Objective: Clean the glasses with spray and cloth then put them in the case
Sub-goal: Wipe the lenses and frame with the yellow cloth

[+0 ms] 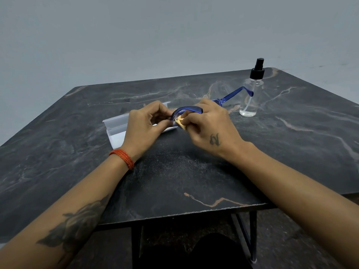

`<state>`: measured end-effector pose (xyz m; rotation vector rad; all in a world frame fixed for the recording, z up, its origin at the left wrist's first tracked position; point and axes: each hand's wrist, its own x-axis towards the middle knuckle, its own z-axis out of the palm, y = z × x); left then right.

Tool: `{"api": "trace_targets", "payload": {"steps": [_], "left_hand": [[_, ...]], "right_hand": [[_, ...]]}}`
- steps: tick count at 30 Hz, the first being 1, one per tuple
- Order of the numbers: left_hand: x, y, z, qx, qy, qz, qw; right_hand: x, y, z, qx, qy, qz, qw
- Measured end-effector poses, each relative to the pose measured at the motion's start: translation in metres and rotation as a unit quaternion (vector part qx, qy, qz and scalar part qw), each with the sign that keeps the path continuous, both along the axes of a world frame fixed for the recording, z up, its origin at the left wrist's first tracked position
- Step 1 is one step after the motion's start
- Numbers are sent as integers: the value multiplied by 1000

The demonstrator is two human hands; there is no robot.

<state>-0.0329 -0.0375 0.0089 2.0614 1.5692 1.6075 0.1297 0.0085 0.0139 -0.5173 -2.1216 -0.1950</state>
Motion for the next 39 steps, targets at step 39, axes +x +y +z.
{"api": "trace_targets", "payload": {"steps": [39], "left_hand": [[-2, -1, 2, -8, 18, 3, 1000]], "right_hand": [[9, 5, 12, -345, 232, 59, 908]]}}
